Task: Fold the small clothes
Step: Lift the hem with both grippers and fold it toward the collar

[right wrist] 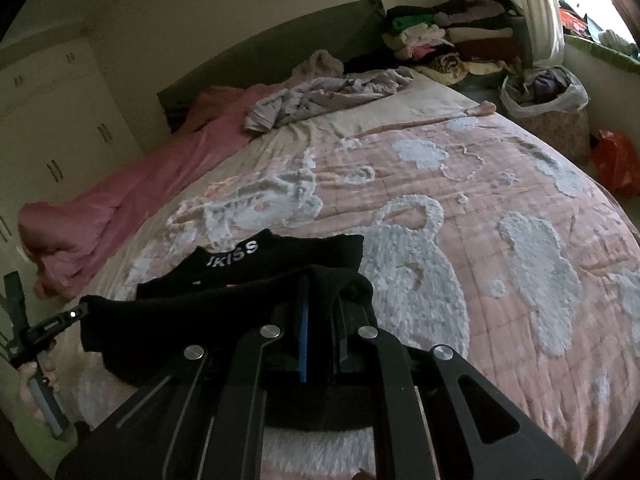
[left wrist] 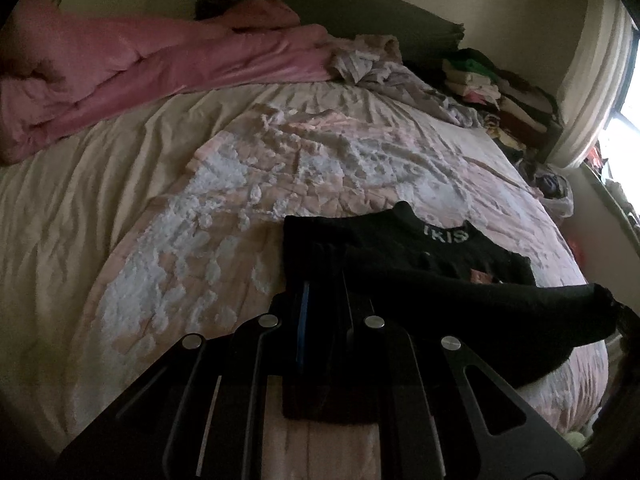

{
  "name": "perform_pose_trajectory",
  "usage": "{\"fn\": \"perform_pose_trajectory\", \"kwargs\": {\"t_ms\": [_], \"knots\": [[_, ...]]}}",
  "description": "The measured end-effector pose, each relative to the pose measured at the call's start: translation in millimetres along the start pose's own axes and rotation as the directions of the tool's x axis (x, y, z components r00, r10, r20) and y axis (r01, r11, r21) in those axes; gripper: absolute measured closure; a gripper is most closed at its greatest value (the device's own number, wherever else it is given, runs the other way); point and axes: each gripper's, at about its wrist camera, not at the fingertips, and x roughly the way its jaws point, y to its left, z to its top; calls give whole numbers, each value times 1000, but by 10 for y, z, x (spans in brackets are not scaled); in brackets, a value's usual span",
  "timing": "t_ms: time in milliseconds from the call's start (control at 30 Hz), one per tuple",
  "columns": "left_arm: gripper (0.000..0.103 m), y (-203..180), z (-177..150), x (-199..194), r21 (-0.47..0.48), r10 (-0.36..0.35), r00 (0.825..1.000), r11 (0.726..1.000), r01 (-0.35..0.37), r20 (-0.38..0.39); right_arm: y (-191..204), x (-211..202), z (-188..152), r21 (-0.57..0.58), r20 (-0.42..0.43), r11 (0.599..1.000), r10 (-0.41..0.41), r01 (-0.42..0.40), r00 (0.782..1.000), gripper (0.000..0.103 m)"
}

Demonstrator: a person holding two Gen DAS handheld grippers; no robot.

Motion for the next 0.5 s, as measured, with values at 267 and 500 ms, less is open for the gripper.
{"fn": "perform_pose_trajectory", "kwargs": {"t_ms": [267, 500], "knots": [[99, 22, 91, 339, -19, 23, 1000, 1000, -24, -21, -35, 348, 97, 7, -23, 999, -35, 35, 999, 96], [98, 73, 55, 605, -17, 62, 997, 998, -62, -39, -136, 645, 64, 29, -60, 998, -62, 63, 996, 96]]}}
